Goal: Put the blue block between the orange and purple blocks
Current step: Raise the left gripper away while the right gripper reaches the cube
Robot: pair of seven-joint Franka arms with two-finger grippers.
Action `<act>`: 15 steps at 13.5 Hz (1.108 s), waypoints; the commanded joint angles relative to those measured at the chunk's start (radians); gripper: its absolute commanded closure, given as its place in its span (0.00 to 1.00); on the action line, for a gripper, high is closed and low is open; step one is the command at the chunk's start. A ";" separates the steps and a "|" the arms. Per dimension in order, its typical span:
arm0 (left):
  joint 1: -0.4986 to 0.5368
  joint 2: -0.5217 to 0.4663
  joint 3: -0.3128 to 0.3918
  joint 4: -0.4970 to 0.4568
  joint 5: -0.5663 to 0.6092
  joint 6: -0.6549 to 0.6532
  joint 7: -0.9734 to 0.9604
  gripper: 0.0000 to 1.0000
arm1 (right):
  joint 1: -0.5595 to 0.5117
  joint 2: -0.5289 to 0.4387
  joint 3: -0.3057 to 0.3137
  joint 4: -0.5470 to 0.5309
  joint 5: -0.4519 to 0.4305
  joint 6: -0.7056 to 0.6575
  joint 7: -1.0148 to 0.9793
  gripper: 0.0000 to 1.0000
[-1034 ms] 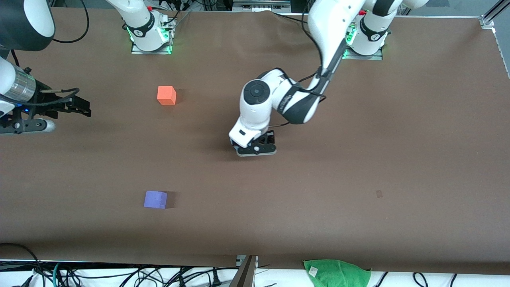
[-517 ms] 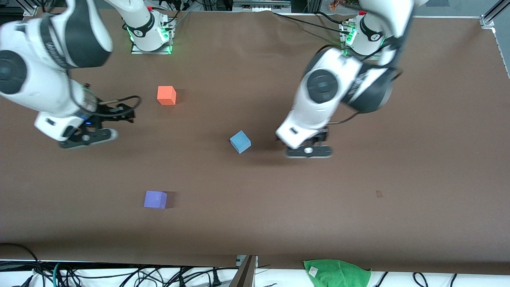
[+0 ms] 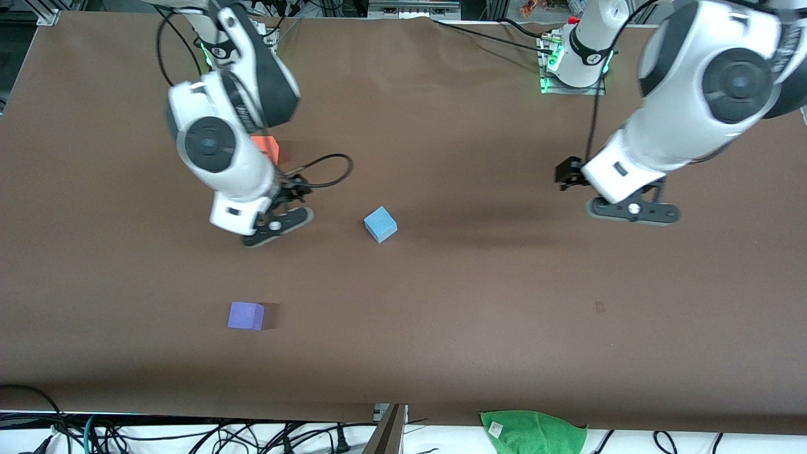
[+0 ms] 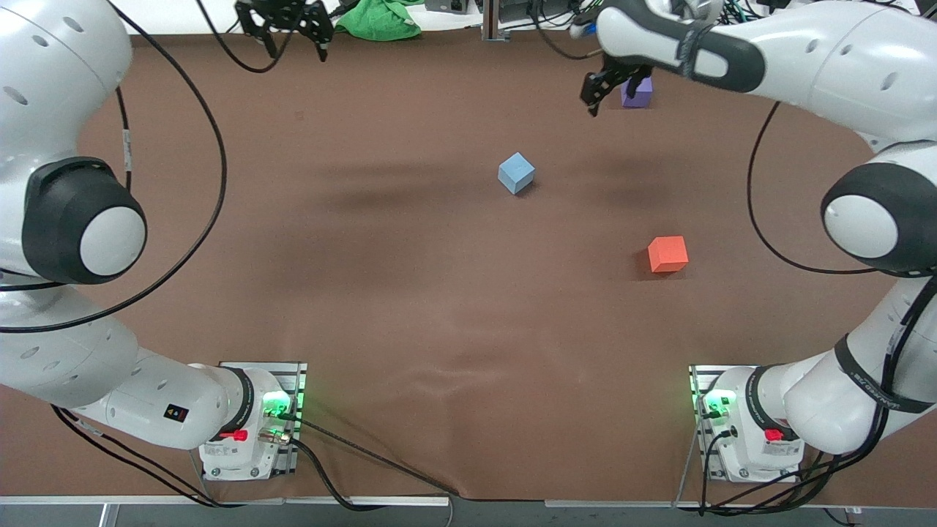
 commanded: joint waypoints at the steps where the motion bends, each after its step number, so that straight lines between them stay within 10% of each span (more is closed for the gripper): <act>1: 0.059 -0.142 -0.011 -0.175 0.002 0.030 0.037 0.00 | 0.054 0.049 -0.009 0.009 0.036 0.078 -0.003 0.00; 6: 0.197 -0.305 -0.011 -0.364 0.014 0.133 0.071 0.00 | 0.151 0.149 -0.009 0.009 0.038 0.204 -0.003 0.00; 15: 0.261 -0.316 -0.002 -0.304 0.036 0.082 0.086 0.00 | 0.237 0.278 -0.009 0.004 0.036 0.387 -0.004 0.00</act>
